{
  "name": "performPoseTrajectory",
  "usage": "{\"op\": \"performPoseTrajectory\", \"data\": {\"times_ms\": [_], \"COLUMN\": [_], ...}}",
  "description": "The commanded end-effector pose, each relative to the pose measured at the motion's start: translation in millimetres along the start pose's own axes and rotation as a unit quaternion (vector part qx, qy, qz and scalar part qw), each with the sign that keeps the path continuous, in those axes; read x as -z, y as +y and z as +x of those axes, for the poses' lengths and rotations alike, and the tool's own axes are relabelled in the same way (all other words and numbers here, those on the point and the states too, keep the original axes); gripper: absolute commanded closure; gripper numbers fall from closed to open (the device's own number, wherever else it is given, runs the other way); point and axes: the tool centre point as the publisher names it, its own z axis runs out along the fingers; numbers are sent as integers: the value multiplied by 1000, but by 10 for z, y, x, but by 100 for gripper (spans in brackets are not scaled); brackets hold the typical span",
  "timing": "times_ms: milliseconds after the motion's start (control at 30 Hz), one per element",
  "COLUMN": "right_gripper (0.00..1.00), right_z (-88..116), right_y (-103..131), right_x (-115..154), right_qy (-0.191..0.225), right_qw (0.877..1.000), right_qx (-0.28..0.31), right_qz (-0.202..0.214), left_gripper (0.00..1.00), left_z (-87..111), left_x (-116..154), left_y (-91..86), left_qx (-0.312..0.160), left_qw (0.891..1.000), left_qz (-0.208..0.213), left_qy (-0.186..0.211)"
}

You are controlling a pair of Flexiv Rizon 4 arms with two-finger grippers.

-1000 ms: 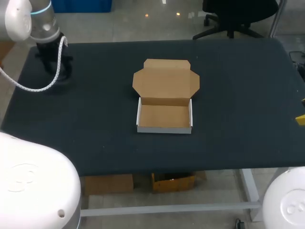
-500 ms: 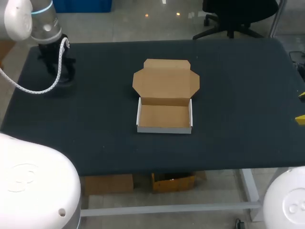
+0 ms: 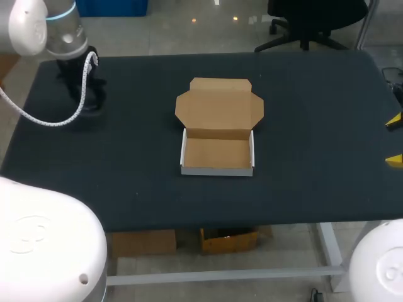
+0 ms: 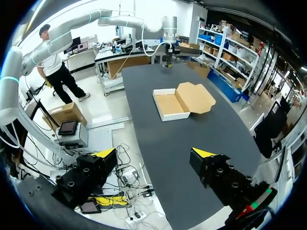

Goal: Assemble the packaging by folding the flat box into shape, placing the metal phone stand inside, and closing the box properly

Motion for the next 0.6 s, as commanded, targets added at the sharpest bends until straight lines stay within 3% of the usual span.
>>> {"op": "performPoseTrajectory", "data": {"times_ms": [33,233,367,433,600], "right_gripper": [0,0,0,0,0], "right_z": [11,9,-39,-47,-34], "right_y": [-12,-2,-53,-85,-111], "right_x": [5,3,22,54,79], "right_qy": [-3,-5,-25,-35,-38], "right_qw": [1000,999,999,999,999], "right_qx": [13,32,-17,-37,-36], "right_qz": [-7,-15,15,9,5], "left_gripper": [100,100,100,100,100], "left_z": [63,154,203,227,279], "left_x": [63,97,121,135,156], "left_y": [68,110,137,149,178], "left_qx": [-4,-14,-19,-21,-27], "left_qw": [1000,1000,1000,1000,999], "left_qz": [5,8,12,13,16], "left_qy": [-5,-4,-5,-6,-7]}}
